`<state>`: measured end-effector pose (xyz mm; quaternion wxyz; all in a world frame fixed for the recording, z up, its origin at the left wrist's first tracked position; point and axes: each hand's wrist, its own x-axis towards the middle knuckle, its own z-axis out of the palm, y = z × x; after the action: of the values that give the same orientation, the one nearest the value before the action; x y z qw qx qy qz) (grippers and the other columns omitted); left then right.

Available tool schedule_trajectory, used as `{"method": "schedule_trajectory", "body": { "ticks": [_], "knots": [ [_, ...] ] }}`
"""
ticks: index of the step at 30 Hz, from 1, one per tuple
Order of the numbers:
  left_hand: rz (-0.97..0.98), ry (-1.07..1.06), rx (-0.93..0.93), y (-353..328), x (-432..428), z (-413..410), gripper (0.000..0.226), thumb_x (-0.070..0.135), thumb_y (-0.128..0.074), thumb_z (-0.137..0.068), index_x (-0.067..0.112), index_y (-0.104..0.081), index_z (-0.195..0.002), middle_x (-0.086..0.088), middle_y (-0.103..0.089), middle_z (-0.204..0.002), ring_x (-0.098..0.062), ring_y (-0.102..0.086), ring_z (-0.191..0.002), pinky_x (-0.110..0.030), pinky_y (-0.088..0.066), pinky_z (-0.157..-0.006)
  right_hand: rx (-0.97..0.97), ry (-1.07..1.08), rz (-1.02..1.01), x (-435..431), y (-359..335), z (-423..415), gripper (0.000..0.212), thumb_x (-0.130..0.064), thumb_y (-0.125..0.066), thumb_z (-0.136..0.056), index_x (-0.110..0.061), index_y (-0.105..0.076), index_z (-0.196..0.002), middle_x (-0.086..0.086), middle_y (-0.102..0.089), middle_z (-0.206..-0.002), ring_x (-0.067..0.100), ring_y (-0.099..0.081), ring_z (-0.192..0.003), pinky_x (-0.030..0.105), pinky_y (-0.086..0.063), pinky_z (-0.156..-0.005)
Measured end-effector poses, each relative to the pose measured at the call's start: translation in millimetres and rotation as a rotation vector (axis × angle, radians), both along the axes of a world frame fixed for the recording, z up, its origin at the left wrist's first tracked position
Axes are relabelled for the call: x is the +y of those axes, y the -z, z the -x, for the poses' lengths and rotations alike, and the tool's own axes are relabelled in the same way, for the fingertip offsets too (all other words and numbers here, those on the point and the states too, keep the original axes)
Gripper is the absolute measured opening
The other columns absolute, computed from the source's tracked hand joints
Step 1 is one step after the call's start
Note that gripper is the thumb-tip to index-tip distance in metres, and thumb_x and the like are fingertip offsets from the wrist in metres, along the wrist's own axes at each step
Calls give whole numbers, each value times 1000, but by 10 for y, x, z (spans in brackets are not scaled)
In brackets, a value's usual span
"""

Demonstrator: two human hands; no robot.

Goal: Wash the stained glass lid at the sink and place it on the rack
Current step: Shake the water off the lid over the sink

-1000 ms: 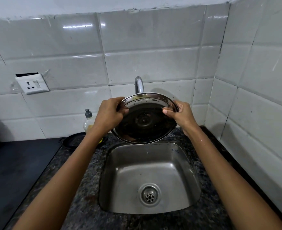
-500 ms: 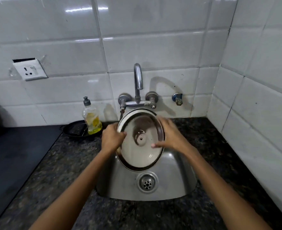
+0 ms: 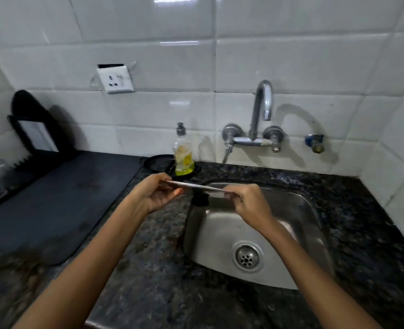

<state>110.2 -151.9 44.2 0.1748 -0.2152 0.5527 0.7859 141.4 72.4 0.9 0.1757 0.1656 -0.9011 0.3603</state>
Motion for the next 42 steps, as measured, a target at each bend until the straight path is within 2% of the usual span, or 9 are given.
{"method": "schedule_trajectory", "body": {
  "ticks": [5, 8, 13, 20, 25, 30, 35, 37, 42],
  "knots": [
    [175, 169, 83, -260, -1263, -182, 51, 48, -35, -93, 3, -59, -97, -15, -65, -100, -28, -65, -86, -29, -60, -59, 44, 22, 237, -1075, -317, 99, 11, -8, -58, -73, -6, -68, -71, -5, -57, -52, 7, -52, -55, 19, -32, -52],
    [377, 92, 153, -268, -2021, -413, 32, 38, -43, -93, 12, -60, -86, -9, -60, -98, -21, -59, -87, -33, -52, -70, -9, -3, 317, -1800, -464, 159, 27, -1, -62, -76, -13, -53, -54, -3, -41, -51, 2, -40, -50, 18, -30, -49],
    [747, -54, 203, -134, -2967, -788, 18, 20, -50, -92, 20, -62, -79, -9, -55, -97, -19, -52, -86, -28, -42, -71, -50, -21, 383, -2816, -659, 336, 19, -6, -64, -78, -9, -56, -61, 11, -49, -63, 16, -44, -65, 28, -25, -50],
    [1012, -97, 289, -19, -3839, -785, 16, 21, -52, -91, 13, -65, -98, -7, -65, -105, -18, -58, -98, -37, -51, -80, -173, -13, 534, -3985, -835, 939, 18, -11, -59, -84, 0, -58, -69, 7, -52, -66, 20, -47, -69, 28, -34, -63],
    [1241, 6, 291, 105, -4284, -356, 28, 20, -51, -90, 11, -63, -113, -6, -65, -119, -18, -59, -111, -25, -44, -88, -190, 18, 599, -4777, -858, 1647, 9, -9, -56, -86, -11, -58, -77, 8, -58, -80, 20, -52, -80, 29, -38, -69],
    [1366, 79, 240, 267, -4833, 405, 35, 20, -49, -90, 6, -57, -121, -12, -58, -127, -26, -54, -118, -35, -44, -100, -231, 27, 605, -5592, -747, 2477, 10, -6, -54, -86, -7, -64, -84, 7, -58, -82, 18, -52, -79, 25, -37, -66],
    [1381, 134, 168, 623, -5170, 1113, 39, 20, -47, -92, 3, -48, -127, -14, -49, -132, -30, -48, -123, -37, -40, -103, -284, 20, 560, -6399, -431, 3229, 35, -5, -55, -85, -19, -46, -55, 0, -51, -62, 18, -47, -71, 26, -35, -64],
    [1378, 165, 150, 788, -5277, 1347, 41, 20, -46, -92, 2, -45, -129, -13, -45, -135, -30, -45, -125, -36, -37, -104, -296, 13, 549, -6695, -268, 3486, 23, -5, -55, -85, -14, -57, -64, 2, -52, -65, 18, -48, -70, 26, -36, -63],
    [1368, 195, 146, 1055, -5486, 1727, 48, 17, -45, -92, 2, -37, -137, -12, -37, -144, -31, -39, -132, -37, -35, -109, -331, -19, 557, -7135, 81, 3868, 42, -4, -53, -87, -21, -40, -52, -6, -42, -59, 2, -38, -54, 4, -34, -41]
  ]
}}
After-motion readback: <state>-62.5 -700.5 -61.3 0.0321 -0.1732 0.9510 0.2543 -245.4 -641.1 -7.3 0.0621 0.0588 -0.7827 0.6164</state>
